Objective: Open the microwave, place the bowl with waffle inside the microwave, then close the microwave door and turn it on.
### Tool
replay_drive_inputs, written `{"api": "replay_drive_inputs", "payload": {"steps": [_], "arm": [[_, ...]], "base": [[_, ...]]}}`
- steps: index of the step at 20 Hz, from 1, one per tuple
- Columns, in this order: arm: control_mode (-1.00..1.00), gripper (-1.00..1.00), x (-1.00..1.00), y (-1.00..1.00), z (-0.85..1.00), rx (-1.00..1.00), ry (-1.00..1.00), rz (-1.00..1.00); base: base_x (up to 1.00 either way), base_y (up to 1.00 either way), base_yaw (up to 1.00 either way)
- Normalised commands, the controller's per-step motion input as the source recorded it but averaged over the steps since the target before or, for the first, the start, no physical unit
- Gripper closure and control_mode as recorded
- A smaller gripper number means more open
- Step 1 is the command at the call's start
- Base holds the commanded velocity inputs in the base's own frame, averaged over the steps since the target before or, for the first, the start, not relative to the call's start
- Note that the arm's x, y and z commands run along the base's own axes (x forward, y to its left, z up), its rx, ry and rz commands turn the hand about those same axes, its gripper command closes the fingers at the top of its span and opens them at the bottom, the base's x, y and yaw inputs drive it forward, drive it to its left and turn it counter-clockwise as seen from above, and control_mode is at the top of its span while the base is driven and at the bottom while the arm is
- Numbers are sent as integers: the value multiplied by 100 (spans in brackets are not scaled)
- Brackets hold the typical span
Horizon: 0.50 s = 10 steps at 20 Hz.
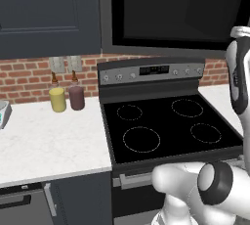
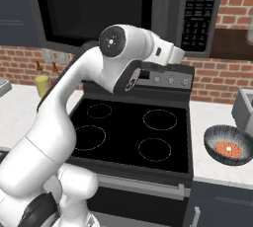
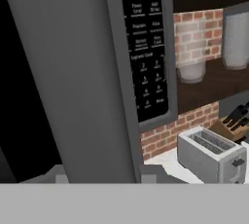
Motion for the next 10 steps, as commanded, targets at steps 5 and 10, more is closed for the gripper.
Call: {"api": "replay_drive_inputs", "payload": {"steps": [5,10], "arm": [[-100,100,-86,14,-1,0,6,-29],[-100,100,-90,8,-12,0,10,-28]], "base": [[0,0,0],[0,0,0]]}}
